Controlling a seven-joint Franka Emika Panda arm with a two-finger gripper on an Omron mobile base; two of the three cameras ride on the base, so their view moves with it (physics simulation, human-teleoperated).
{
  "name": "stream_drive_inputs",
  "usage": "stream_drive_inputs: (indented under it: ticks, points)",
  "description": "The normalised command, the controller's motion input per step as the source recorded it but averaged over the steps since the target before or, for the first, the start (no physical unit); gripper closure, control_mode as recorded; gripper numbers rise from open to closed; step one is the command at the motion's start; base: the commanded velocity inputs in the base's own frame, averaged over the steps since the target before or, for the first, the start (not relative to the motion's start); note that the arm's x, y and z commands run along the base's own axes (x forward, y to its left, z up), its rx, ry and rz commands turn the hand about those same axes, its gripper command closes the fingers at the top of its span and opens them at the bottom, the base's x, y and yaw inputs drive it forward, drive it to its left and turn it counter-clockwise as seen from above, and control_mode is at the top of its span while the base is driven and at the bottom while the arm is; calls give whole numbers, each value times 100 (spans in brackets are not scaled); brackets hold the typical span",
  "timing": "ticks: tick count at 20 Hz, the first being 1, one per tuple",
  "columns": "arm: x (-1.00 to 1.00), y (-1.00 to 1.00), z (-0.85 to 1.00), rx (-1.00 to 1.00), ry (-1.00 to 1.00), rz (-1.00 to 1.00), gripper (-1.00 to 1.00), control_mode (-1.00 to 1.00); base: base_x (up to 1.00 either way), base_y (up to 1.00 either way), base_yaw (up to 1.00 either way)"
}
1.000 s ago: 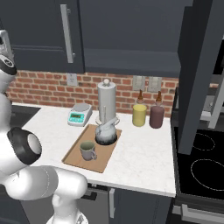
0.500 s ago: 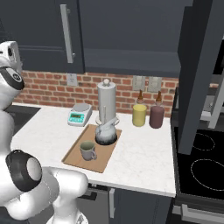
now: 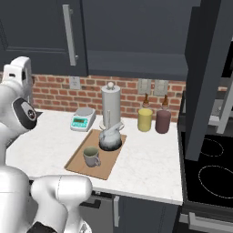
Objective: Pick the kettle from the counter and place it on the tray. Then pick the mug from the cabinet and place it on the tray. Then close the cabinet doors.
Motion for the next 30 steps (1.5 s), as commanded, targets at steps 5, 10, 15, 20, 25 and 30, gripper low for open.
stream_drive_inputs:
  ticks: [5, 10, 15, 20, 25, 30]
  points:
    - [-100, -51, 7, 34, 9, -31, 100, -100, 0, 0, 0]
    - [-74, -51, 6, 52, 31, -52, 100, -100, 0, 0, 0]
    - [-30, -57, 15, 68, 24, -45, 100, -100, 0, 0, 0]
    - [-1, -64, 0, 86, 5, -12, 100, -100, 0, 0, 0]
    - [0, -65, -2, 99, -6, 0, 100, -100, 0, 0, 0]
    - [0, -66, -12, 99, -6, 0, 100, -100, 0, 0, 0]
